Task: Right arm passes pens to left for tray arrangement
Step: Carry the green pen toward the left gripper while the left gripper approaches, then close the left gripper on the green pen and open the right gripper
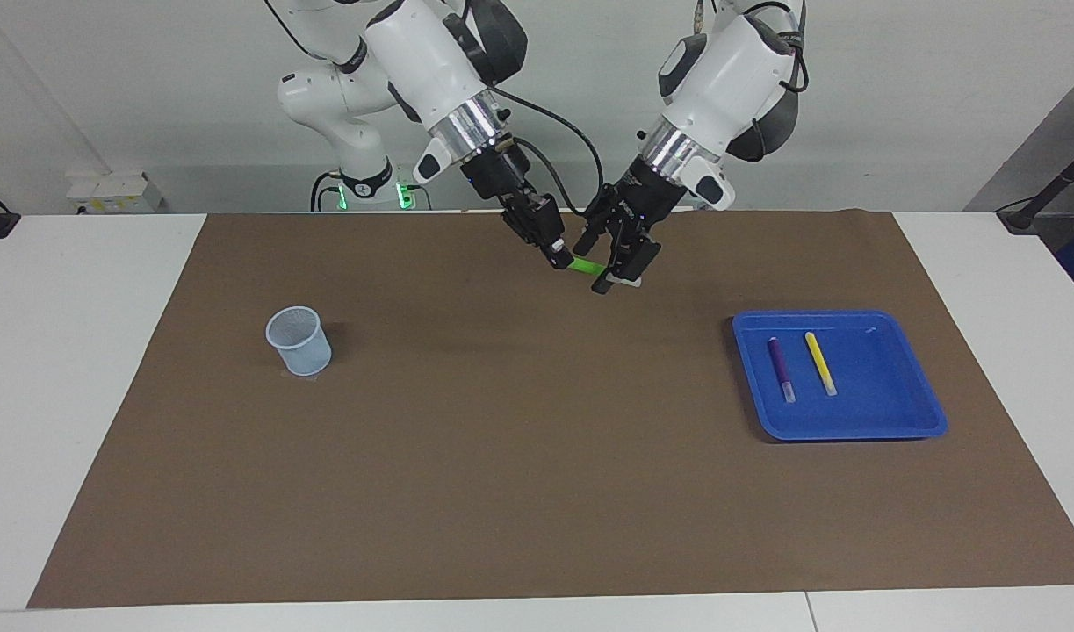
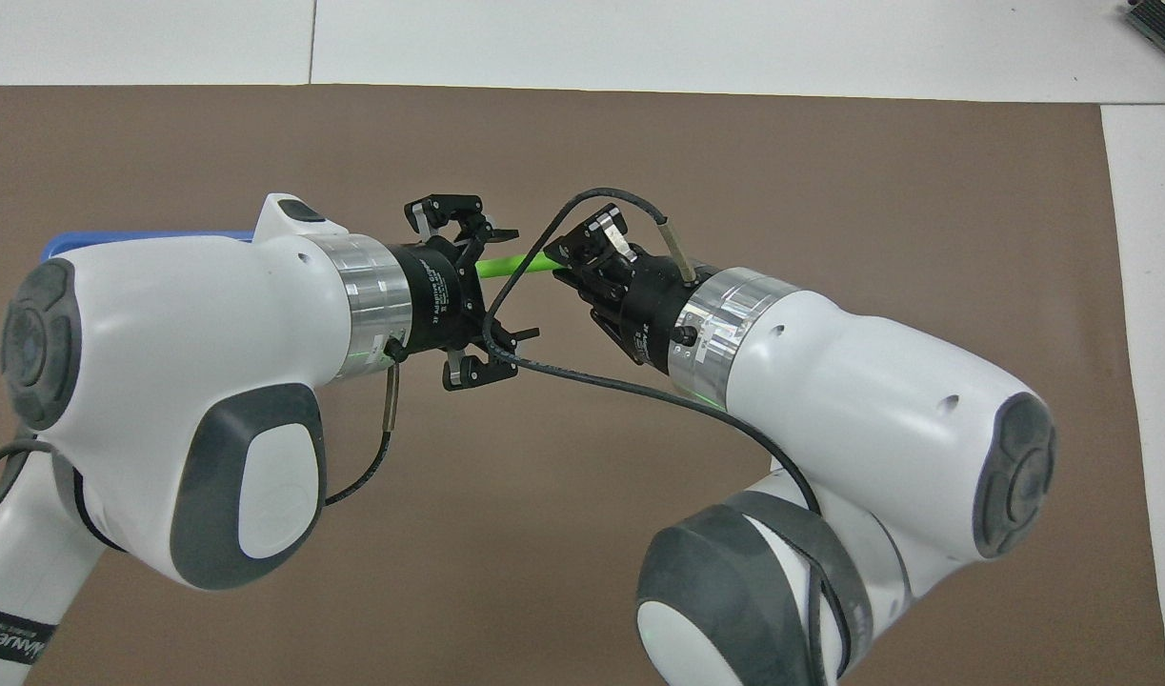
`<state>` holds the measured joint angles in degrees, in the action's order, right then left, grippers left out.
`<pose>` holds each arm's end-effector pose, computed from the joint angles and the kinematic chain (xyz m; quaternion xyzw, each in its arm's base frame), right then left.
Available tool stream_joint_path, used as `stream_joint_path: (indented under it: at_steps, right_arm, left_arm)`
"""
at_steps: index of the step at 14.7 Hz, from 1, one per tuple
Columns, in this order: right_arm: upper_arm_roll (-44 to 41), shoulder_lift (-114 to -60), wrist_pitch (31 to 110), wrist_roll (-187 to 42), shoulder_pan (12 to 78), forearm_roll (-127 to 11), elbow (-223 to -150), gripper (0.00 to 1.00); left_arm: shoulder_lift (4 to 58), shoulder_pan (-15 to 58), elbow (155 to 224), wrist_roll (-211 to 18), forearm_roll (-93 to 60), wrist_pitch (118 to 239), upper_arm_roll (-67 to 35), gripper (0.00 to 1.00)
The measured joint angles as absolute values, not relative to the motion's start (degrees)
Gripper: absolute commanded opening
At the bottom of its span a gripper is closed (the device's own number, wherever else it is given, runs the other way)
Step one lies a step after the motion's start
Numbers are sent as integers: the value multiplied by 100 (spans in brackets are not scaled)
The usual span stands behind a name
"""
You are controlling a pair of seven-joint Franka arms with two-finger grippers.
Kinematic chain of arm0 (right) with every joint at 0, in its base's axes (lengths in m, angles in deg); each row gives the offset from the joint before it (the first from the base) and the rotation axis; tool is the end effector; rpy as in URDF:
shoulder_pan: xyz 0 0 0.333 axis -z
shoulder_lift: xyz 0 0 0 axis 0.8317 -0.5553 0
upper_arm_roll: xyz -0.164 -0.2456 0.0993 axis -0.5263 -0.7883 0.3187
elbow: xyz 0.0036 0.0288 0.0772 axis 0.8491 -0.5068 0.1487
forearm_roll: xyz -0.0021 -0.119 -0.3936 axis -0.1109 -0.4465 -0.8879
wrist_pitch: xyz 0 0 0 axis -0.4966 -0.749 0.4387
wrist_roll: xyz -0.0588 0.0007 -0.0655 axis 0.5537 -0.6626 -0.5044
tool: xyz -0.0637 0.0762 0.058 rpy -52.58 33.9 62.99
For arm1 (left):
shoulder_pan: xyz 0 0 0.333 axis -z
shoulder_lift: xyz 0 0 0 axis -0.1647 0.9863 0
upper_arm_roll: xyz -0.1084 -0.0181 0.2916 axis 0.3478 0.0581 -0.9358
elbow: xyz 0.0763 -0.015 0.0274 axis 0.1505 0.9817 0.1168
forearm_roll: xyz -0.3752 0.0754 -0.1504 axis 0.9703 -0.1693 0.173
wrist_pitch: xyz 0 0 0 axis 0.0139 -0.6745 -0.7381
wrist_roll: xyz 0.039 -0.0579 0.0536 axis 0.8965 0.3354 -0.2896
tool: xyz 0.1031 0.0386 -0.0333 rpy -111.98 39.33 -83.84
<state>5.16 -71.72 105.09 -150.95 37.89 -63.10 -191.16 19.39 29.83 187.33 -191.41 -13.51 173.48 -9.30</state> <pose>0.5401 0.3325 0.5671 -0.8098 0.4316 -0.0909 0.3869 0.5268 -0.3231 0.5587 0.6451 0.6971 -0.1208 0.2885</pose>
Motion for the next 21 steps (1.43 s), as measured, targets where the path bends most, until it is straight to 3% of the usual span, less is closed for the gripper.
stream_joint_path:
  at_steps: [2, 6, 8, 11, 19, 20, 21]
  right_arm:
    - [515, -7172, 10509, -15095, 3789, -6310, -19116, 0]
    - [515, -7172, 10509, -15078, 3791, -6310, -19117, 0]
    - [516, -7171, 10509, -15065, 3791, -6310, -19132, 0]
    - [527, -7161, 10500, -15062, 3786, -6310, -19163, 0]
    - [536, -7144, 10500, -15051, 3786, -6310, -19188, 0]
    - [536, -7144, 10500, -15051, 3786, -6310, -19188, 6]
    - [536, -7143, 10500, -15051, 3786, -6310, -19188, 33]
  left_arm:
    - [1911, 3002, 18737, -19141, -1434, 17348, -930, 57]
    - [1891, 3006, 18737, -19140, -1468, 17348, -938, 53]
    - [1887, 3005, 18729, -19135, -1480, 17346, -966, 42]
    - [1877, 2995, 18715, -19132, -1508, 17356, -1003, 0]
    - [1869, 2995, 18711, -19085, -1535, 17346, -1015, 0]
    - [1869, 2995, 18711, -19085, -1535, 17346, -1015, 0]
    - [1869, 2995, 18711, -19085, -1535, 17346, -1015, 0]
